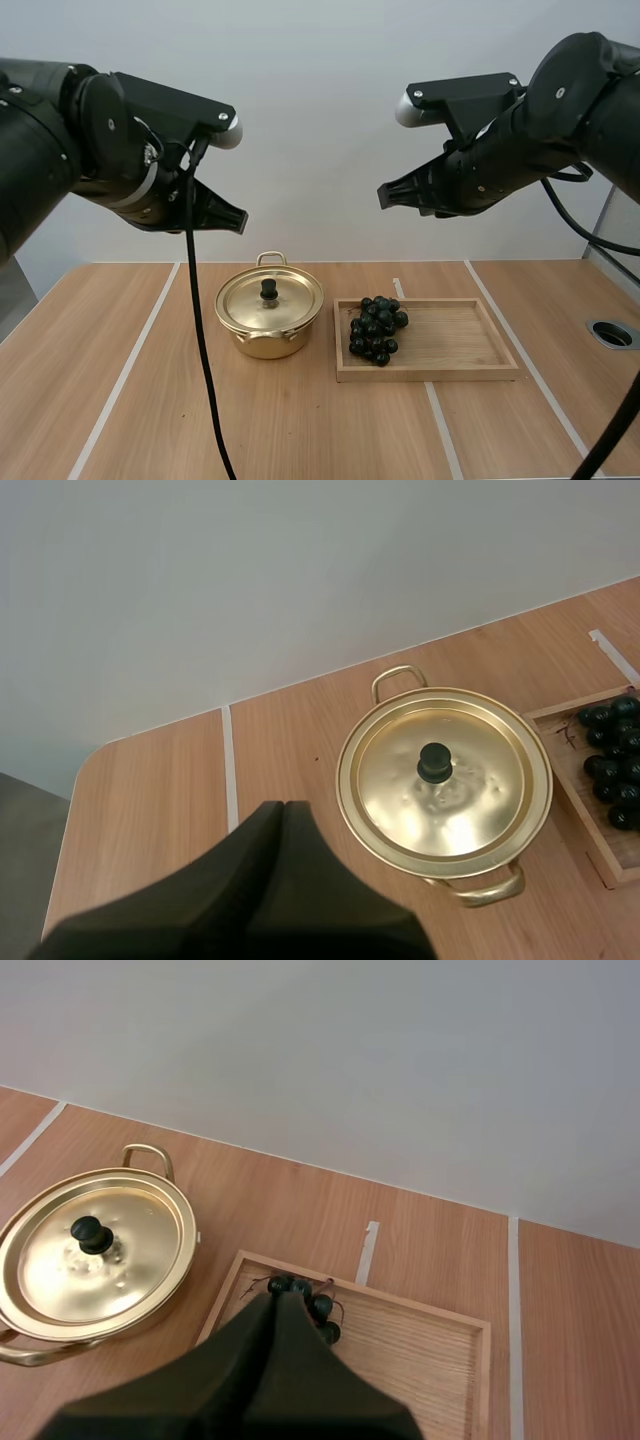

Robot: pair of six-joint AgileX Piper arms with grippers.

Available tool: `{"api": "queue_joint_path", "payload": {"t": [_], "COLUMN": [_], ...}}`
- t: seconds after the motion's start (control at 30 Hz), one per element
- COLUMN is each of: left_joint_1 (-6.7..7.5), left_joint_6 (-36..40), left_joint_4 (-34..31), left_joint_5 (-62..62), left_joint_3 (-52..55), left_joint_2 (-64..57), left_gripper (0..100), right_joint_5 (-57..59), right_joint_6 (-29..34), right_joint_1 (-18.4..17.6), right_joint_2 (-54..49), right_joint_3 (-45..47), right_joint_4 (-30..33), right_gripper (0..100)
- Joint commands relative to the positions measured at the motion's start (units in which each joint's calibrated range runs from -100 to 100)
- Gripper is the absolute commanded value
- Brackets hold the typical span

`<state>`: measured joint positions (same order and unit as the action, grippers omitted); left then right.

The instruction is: Open the pot, put the grape inside, and close it

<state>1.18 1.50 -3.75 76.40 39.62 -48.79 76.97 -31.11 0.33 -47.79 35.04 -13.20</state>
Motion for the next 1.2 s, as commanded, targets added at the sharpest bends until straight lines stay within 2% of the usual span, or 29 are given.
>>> {"api": "queue_joint_path", "payload": {"t": [0.0, 0.27, 0.6, 0.67, 0.83, 0.9, 0.97, 1.0, 1.07, 1.13, 1.17], "left_joint_1": [-0.03, -0.03, -0.03, 0.04, 0.11, 0.11, 0.11, 0.11, 0.11, 0.11, 0.19], "left_joint_6": [-0.15, -0.15, -0.15, -1.13, -20.04, -24.32, -25.89, -26.24, -27.04, -27.37, -27.95], "left_joint_4": [-0.82, -10.21, -10.52, -8.02, 6.60, 11.03, 12.37, 12.40, 12.40, 12.50, 12.50], "left_joint_5": [-3.21, -13.29, -21.08, -21.81, -18.15, -17.08, -16.99, -16.99, -16.73, -16.73, -16.56], "left_joint_3": [-0.63, -0.63, -0.50, -0.50, -0.50, -0.50, -0.50, -0.50, -0.50, -0.50, -0.50], "left_joint_2": [0.05, 0.05, 0.05, 0.55, 4.68, 6.86, 9.01, 10.15, 11.98, 13.85, 14.78], "left_gripper": [0, 0, 0, 0, 3, 10, 24, 34, 59, 84, 92], "right_joint_5": [-0.48, -0.44, -0.44, -0.44, -0.44, -0.44, -0.44, -0.62, -1.22, -1.26, -1.09], "right_joint_6": [-0.60, -0.60, -0.60, -0.60, -2.74, -3.98, -5.29, -5.94, -6.16, -6.16, -5.87], "right_joint_1": [0.16, 0.16, 0.16, 0.16, 0.16, 0.16, 0.16, 0.16, 0.16, 0.16, 0.16], "right_joint_2": [-0.47, -0.47, -0.47, -0.47, -0.19, 0.27, 0.91, 1.09, 1.89, 3.16, 3.86], "right_joint_3": [-0.57, -0.57, -0.57, -0.57, -0.57, -0.57, -0.57, -0.57, -0.57, -0.57, -0.57], "right_joint_4": [1.49, 8.02, 8.02, 7.76, 4.34, 2.75, 2.14, 1.97, 1.97, 1.97, 1.97], "right_gripper": [0, 0, 0, 0, 0, 22, 52, 69, 96, 100, 100]}}
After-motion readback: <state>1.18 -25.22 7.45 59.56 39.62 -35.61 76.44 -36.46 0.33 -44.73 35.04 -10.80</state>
